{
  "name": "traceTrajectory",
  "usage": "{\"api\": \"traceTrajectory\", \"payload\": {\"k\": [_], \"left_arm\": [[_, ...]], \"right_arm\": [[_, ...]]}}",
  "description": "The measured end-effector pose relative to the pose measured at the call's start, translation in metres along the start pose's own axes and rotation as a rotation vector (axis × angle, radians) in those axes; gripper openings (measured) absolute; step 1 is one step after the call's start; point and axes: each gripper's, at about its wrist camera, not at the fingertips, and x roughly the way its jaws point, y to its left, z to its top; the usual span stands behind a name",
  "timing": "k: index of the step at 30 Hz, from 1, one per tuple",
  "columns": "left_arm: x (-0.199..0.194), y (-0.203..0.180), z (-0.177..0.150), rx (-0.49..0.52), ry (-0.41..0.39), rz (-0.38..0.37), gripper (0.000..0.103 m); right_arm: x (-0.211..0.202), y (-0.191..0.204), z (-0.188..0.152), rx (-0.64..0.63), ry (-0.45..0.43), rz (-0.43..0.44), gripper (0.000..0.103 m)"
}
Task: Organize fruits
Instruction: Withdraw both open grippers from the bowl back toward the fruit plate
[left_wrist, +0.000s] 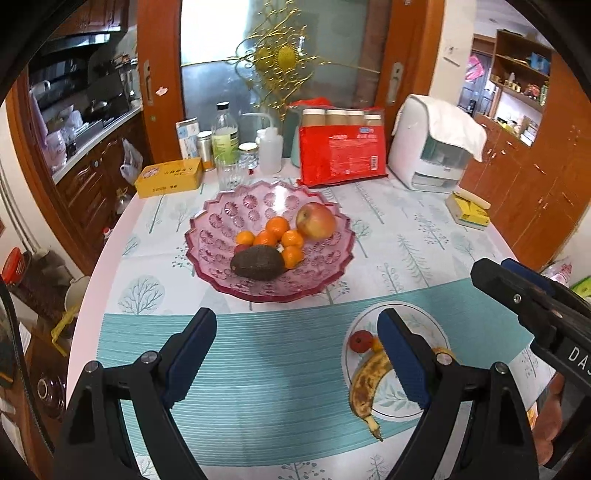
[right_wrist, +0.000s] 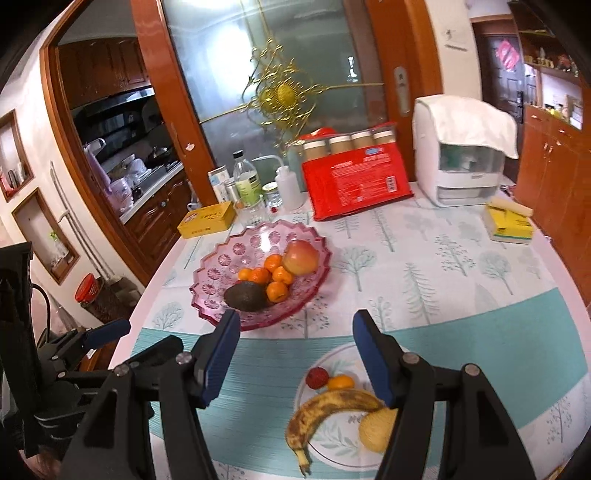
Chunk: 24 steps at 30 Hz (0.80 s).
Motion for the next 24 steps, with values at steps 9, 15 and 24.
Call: {"api": "traceTrajectory", "payload": {"k": [9, 15, 24], "left_arm": [[-0.004, -0.030, -0.007, 0.068, -0.014, -0.053, 0.088], [0.005, -0.052, -0.012, 0.132, -0.011, -0.083, 0.088], [0.032, -0.071, -0.023, 0.146, 0.063, -0.169, 0.088]], "right_arm": [[-0.023, -0.024, -0.023, 0.035, -0.008, -0.066, 0.064], [-0.027, -0.043, -0.039, 0.058, 0.001, -0.112, 0.064], [-0.020, -0.075, -0.071, 0.099, 0.063, -0.152, 0.064]]}}
